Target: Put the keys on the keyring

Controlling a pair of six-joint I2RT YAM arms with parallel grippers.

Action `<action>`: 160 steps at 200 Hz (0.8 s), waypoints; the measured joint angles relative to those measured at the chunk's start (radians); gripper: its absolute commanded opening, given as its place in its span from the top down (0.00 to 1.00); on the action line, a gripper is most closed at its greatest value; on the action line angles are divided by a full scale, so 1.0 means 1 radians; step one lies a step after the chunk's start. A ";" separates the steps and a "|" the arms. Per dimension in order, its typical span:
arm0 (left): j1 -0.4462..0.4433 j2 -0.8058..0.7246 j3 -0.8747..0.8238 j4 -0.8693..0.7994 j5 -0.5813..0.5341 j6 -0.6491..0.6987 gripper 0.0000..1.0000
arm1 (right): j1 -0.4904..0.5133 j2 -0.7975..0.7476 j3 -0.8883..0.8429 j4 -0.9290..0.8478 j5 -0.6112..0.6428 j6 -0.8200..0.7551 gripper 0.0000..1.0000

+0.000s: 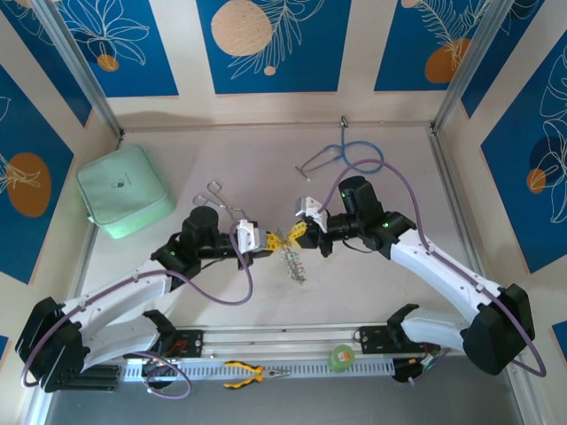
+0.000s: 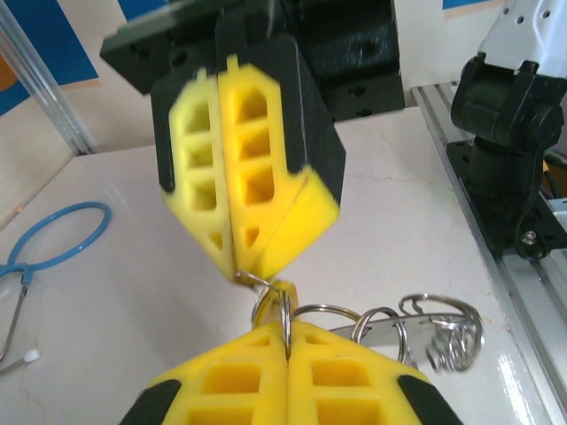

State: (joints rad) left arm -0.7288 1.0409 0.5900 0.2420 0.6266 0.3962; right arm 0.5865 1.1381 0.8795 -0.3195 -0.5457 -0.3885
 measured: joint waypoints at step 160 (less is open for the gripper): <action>0.013 -0.019 0.000 0.076 0.040 -0.049 1.00 | 0.111 -0.070 -0.225 0.223 0.176 0.026 0.54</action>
State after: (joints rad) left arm -0.7155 1.0218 0.5900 0.3183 0.6670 0.3470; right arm 0.6971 1.0683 0.6544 -0.0963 -0.3695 -0.3630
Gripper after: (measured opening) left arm 0.064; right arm 0.451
